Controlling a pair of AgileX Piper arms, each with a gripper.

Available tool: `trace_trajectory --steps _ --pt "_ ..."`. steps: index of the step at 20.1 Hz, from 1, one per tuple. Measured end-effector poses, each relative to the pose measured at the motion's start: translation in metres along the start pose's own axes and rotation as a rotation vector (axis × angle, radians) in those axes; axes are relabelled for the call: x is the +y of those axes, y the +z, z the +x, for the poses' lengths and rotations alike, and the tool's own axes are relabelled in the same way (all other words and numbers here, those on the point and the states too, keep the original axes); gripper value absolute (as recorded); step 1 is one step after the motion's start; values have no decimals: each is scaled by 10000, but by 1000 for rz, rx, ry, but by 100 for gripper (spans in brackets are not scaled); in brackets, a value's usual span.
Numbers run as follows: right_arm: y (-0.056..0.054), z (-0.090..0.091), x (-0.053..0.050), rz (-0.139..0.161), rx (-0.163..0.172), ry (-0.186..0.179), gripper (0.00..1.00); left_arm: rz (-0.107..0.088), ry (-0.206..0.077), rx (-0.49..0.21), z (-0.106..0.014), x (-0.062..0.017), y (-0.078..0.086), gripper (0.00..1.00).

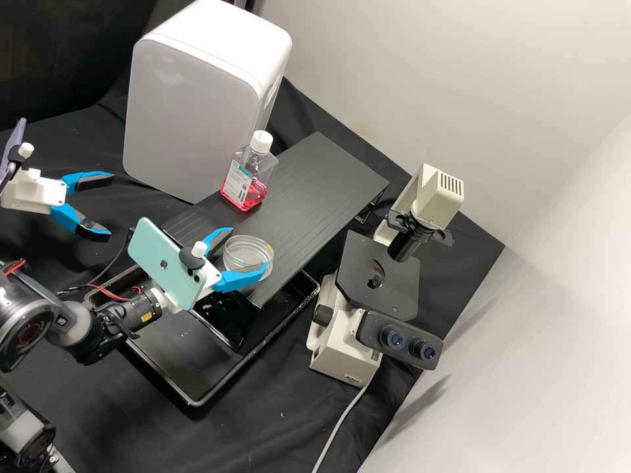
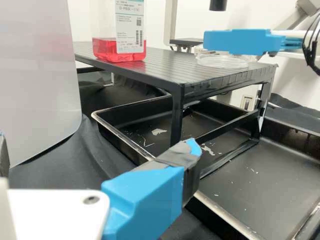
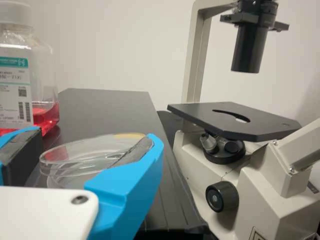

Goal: Place the lid on the petri dish

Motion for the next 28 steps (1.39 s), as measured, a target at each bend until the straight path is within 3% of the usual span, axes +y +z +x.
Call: trace_trajectory --steps 12,19,22,23,28 --pt "37 -55 31 2 -12 6 0 2 4 10 2 0 3 100" --pt "82 -112 6 40 -29 -12 0 2 4 10 2 0 3 100" --pt "83 -124 -4 39 -29 -18 0 2 4 10 2 0 3 100" --pt "83 -134 -13 39 -29 -21 100 2 4 10 2 0 3 100" --pt "70 -139 -28 42 -25 -27 100 2 4 10 2 0 3 100"
